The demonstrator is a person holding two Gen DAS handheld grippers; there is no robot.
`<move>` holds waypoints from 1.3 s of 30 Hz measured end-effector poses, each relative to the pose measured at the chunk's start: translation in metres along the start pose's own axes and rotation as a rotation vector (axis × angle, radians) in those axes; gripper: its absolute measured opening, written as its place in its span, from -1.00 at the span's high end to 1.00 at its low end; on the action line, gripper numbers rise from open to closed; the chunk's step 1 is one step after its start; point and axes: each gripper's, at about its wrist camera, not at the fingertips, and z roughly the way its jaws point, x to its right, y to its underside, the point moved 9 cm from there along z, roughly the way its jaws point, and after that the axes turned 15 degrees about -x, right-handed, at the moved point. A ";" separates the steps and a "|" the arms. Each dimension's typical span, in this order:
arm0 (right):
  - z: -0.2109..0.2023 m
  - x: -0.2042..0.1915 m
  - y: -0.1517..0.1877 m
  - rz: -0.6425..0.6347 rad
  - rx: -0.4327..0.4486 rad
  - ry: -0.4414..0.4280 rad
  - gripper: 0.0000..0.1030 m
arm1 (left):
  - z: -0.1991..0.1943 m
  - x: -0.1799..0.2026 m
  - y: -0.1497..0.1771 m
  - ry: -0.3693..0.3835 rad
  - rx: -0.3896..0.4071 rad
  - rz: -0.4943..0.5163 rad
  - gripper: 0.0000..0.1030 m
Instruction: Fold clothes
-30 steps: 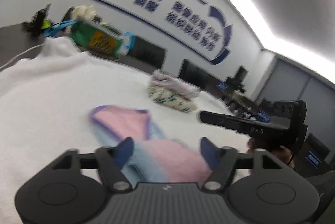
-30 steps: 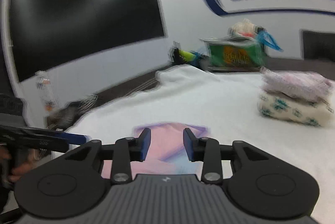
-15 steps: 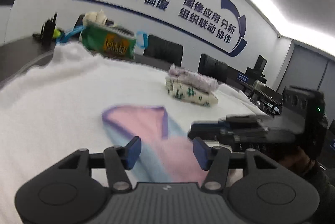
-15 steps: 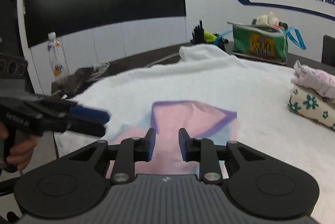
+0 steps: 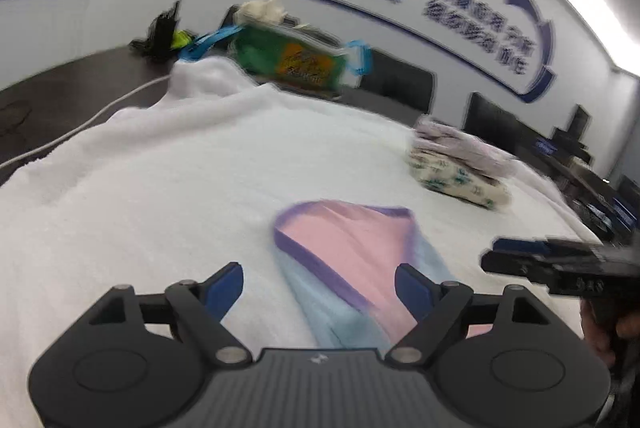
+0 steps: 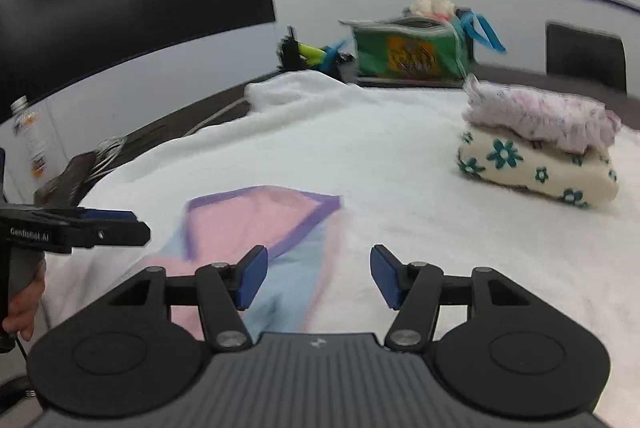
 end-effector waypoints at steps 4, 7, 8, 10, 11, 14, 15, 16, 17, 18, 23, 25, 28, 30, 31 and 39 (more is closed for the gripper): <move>0.031 0.011 -0.026 0.019 -0.032 -0.005 -0.13 | 0.027 -0.002 -0.023 -0.029 -0.081 -0.002 -0.53; 0.052 0.011 -0.035 0.025 -0.079 -0.029 -0.11 | 0.039 0.002 -0.030 -0.060 -0.098 0.043 -0.11; 0.058 0.010 -0.038 0.018 -0.089 -0.031 -0.11 | 0.043 0.003 -0.031 -0.074 -0.104 0.057 -0.11; 0.069 0.007 -0.042 0.011 -0.109 -0.044 -0.10 | 0.046 0.003 -0.033 -0.101 -0.099 0.064 0.11; 0.074 0.006 -0.043 0.011 -0.119 -0.056 -0.04 | 0.047 0.002 -0.035 -0.112 -0.098 0.063 0.29; 0.091 0.004 -0.044 0.002 -0.167 -0.067 0.93 | 0.056 0.001 -0.043 -0.087 -0.104 0.044 0.97; 0.092 0.001 -0.045 -0.018 -0.164 -0.052 0.93 | 0.057 0.001 -0.047 -0.073 -0.102 0.043 0.97; 0.089 -0.002 -0.045 -0.032 -0.151 -0.026 0.93 | 0.056 0.003 -0.051 -0.062 -0.099 0.044 0.97; 0.086 -0.005 -0.046 -0.047 -0.136 0.000 0.93 | 0.055 0.005 -0.056 -0.059 -0.090 0.054 0.97; 0.082 -0.004 -0.049 -0.046 -0.114 0.023 0.94 | 0.055 0.008 -0.063 -0.057 -0.081 0.067 0.97; 0.064 0.014 -0.058 0.003 -0.068 0.122 0.94 | 0.075 0.022 -0.088 -0.057 -0.110 0.146 0.97; 0.066 0.024 -0.055 0.037 -0.085 0.146 0.92 | 0.086 0.026 -0.092 -0.064 -0.121 0.176 0.95; 0.068 0.034 -0.051 0.084 -0.107 0.117 0.60 | 0.087 0.026 -0.093 -0.026 -0.111 0.172 0.40; 0.063 0.039 -0.053 0.104 -0.084 0.093 0.22 | 0.083 0.025 -0.094 -0.001 -0.100 0.165 0.09; 0.061 0.041 -0.056 0.110 -0.074 0.089 0.20 | 0.083 0.026 -0.096 0.000 -0.101 0.170 0.06; 0.087 0.043 -0.064 0.101 -0.194 0.049 0.60 | 0.102 0.028 -0.093 -0.032 -0.174 0.206 0.65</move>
